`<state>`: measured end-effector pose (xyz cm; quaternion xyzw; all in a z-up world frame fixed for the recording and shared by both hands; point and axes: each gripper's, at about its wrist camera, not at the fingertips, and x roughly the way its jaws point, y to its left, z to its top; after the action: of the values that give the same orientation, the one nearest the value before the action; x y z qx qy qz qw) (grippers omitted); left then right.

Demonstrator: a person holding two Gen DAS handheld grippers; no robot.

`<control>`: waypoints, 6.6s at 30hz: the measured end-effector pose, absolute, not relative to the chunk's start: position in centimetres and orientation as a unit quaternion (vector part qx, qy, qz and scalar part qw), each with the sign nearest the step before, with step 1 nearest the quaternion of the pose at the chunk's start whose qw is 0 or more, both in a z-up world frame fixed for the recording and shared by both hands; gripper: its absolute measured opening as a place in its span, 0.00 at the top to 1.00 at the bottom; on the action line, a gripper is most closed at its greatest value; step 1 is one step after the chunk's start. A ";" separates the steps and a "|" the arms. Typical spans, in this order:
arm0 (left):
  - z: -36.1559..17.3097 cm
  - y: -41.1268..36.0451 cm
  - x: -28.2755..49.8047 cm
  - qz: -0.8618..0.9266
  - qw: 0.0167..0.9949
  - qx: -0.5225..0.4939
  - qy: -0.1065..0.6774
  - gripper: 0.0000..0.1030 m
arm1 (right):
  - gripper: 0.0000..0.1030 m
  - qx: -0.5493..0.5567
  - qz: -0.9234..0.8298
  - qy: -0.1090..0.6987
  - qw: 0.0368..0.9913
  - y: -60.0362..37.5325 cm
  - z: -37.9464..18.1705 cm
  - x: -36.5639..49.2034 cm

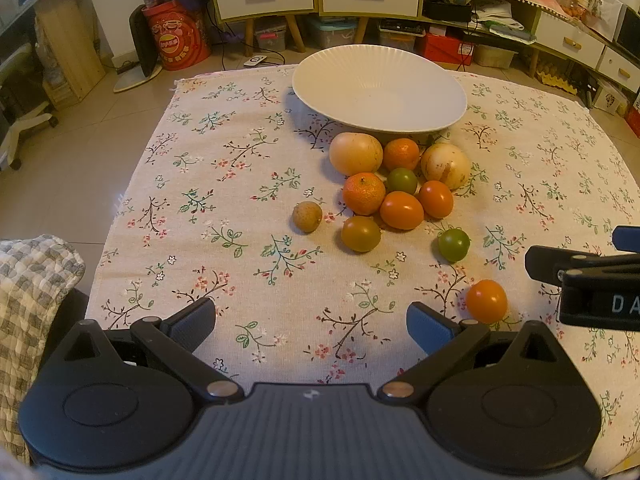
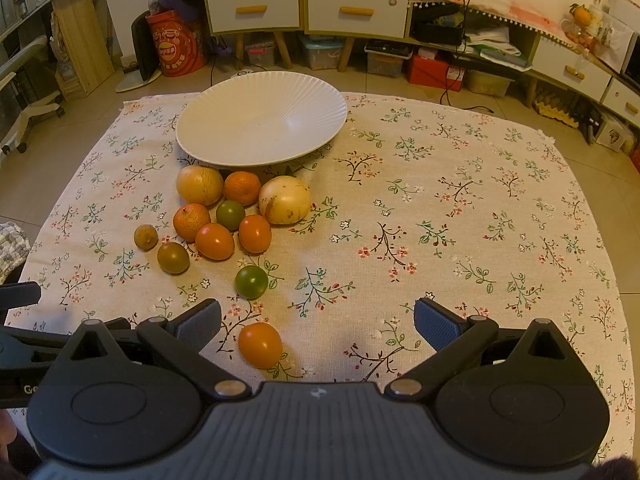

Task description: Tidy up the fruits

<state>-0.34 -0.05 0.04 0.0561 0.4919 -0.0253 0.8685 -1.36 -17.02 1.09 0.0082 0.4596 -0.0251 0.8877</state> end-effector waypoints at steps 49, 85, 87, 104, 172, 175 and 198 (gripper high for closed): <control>1.7 -0.4 0.9 -0.040 0.868 0.063 0.491 0.14 | 0.00 0.039 -0.023 0.451 0.891 -17.6 1.9 0.0; -3.6 0.8 5.7 -0.246 0.884 0.060 0.393 0.43 | 0.33 0.094 0.147 0.522 0.835 -19.6 -3.6 2.2; -3.7 0.4 5.8 -0.262 0.881 0.061 0.390 0.49 | 0.38 0.092 0.151 0.526 0.832 -19.6 -3.9 2.1; -5.0 -1.5 7.0 -0.287 0.858 0.062 0.422 0.80 | 0.62 0.080 0.173 0.542 0.818 -18.9 -4.9 2.1; -0.6 -1.3 10.5 -0.184 0.902 0.013 0.391 0.80 | 0.73 0.040 0.076 0.429 0.899 -18.0 0.5 6.6; -0.9 -1.1 11.8 -0.187 0.900 0.003 0.393 0.80 | 0.73 0.051 0.070 0.410 0.908 -18.5 1.0 7.7; -4.1 -3.8 18.9 -0.199 0.904 0.051 0.376 0.80 | 0.73 0.088 0.091 0.371 0.920 -19.2 -1.8 17.8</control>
<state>18.90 -3.83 -4.13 0.0513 0.3762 -0.1987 0.9035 17.82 -19.19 -1.78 0.0879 0.3711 0.0908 0.9199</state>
